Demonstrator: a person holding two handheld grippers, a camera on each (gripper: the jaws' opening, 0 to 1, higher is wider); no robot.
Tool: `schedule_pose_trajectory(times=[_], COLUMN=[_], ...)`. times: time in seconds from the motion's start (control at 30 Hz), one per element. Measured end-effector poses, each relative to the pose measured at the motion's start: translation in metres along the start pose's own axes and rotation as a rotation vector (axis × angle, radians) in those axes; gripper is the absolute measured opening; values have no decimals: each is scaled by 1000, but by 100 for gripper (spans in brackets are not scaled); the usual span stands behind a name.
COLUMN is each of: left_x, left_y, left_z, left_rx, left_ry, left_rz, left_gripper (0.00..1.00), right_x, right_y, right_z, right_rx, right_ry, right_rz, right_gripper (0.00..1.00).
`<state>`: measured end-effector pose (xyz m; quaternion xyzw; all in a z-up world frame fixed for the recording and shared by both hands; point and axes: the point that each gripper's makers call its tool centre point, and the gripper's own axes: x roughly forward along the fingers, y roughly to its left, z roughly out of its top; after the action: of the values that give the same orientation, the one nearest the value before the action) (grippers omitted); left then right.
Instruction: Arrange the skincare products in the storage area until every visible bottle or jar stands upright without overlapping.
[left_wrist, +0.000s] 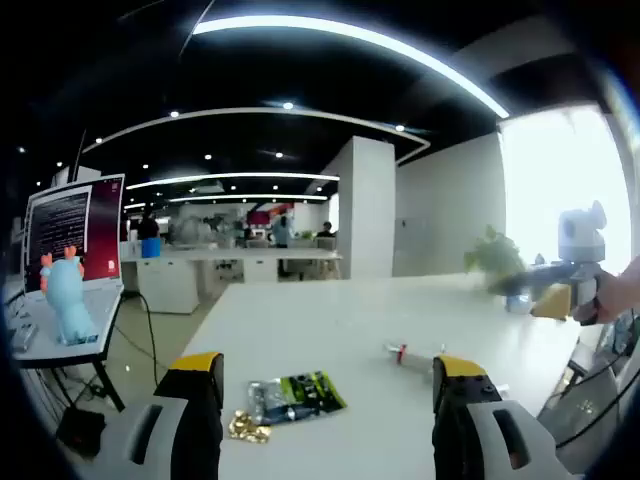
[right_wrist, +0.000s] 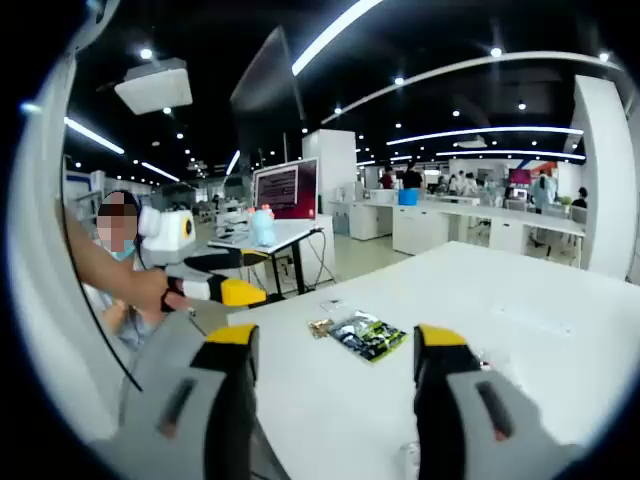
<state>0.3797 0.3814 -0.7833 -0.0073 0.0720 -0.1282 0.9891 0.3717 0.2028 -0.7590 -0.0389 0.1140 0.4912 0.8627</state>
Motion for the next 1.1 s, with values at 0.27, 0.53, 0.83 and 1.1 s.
schedule_pose_trajectory(times=[0.27, 0.53, 0.83, 1.1], left_x=[3, 7, 8, 9], left_y=[-6, -19, -12, -14], left_z=[-10, -24, -21, -23], left_rx=[22, 106, 62, 68], left_ry=[19, 54, 36, 44], left_rz=[-19, -38, -10, -12], left_gripper=[94, 92, 92, 92], right_x=[-1, -6, -7, 0], right_y=[1, 2, 5, 10], right_z=[-19, -43, -64, -77], right_rx=[24, 76, 94, 92], right_ry=[35, 75, 122, 160], right_rz=[-4, -10, 6, 34], right_gripper=[66, 68, 71, 72])
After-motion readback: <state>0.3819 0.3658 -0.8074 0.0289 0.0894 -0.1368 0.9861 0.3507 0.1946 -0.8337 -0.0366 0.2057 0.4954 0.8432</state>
